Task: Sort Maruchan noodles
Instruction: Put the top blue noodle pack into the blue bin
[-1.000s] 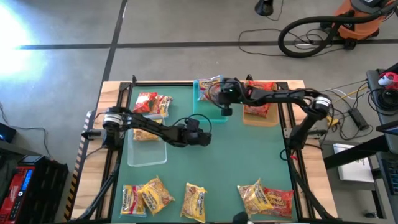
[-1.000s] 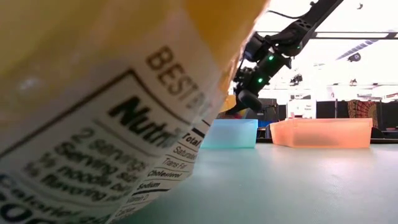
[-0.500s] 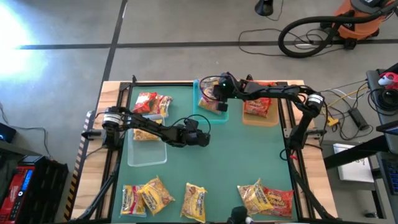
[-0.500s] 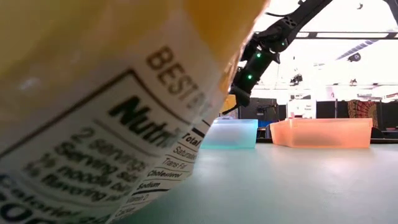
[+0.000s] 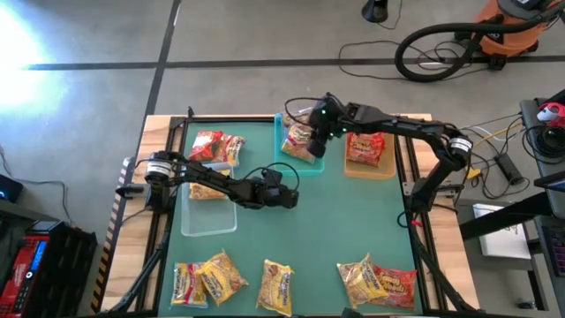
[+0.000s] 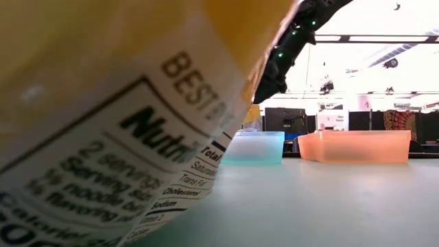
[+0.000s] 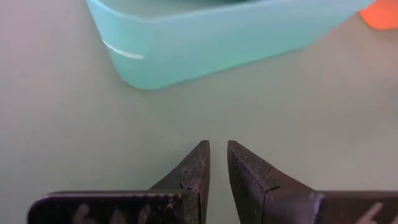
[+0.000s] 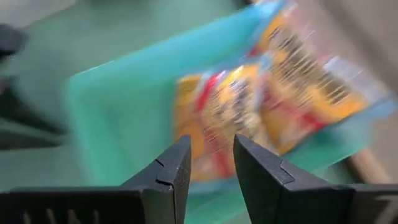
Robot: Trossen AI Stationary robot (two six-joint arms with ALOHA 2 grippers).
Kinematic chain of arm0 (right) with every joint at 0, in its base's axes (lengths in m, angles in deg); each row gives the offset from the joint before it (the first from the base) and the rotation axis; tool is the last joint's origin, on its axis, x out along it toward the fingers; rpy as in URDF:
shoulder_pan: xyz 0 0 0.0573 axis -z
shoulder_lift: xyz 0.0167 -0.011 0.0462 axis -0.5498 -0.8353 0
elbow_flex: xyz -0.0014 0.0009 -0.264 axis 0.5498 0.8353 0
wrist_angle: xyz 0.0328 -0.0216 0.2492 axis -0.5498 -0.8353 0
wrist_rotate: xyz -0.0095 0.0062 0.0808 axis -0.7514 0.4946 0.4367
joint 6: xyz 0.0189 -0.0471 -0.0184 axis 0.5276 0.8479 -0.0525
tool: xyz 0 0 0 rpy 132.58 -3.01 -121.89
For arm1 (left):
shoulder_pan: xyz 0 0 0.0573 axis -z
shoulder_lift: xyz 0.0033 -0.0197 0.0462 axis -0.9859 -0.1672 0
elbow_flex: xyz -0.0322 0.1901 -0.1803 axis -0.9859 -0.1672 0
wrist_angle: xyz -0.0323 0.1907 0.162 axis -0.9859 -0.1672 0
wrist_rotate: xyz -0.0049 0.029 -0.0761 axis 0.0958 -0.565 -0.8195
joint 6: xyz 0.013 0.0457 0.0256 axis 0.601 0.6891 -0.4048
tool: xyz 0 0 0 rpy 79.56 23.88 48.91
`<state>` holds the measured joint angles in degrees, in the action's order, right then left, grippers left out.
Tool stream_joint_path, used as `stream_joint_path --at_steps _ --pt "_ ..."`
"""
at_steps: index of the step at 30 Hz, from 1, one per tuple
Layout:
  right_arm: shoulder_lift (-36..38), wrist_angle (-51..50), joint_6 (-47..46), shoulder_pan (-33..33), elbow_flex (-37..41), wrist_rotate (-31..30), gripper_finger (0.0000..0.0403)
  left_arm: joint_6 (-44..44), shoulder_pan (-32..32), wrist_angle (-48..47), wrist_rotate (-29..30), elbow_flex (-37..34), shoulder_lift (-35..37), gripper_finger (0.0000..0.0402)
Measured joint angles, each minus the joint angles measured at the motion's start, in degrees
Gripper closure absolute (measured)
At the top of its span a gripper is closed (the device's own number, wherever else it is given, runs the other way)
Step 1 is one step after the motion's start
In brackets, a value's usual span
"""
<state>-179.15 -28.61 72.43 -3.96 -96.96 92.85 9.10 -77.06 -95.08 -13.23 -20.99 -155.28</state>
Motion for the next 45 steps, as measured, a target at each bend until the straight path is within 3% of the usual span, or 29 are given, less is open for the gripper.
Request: stream_joint_path --at_steps 3,8,17,24,32,39,45 --pt "0.1 -4.5 -3.9 -1.2 0.1 2.0 0.0303 1.7 0.0 -0.1 -1.9 0.0 0.3 0.0363" --pt "0.2 -5.9 -7.0 -4.4 0.1 2.1 0.0313 12.7 -1.5 -0.1 -7.2 0.0 2.8 0.0363" --pt "0.2 -5.6 -10.5 -8.9 0.1 -0.3 0.0321 21.6 -5.1 -13.1 -6.5 -0.1 11.8 0.0363" --pt "0.2 -2.0 -12.9 -9.8 0.1 -0.3 0.0321 28.1 -12.4 -18.0 -6.7 -3.0 20.6 0.0363" --pt "0.2 7.4 -20.6 -10.0 0.1 -0.2 0.0323 28.2 -25.0 -18.1 -13.2 -9.1 27.0 0.0363" --pt "0.2 16.7 -25.1 -10.8 0.1 0.2 0.0323 26.3 -32.9 -18.9 -13.1 -9.4 27.0 0.0363" --pt "0.2 22.1 -27.1 -11.8 0.1 0.2 0.0323 25.3 -37.3 -25.5 -11.0 -9.4 26.9 0.0363"
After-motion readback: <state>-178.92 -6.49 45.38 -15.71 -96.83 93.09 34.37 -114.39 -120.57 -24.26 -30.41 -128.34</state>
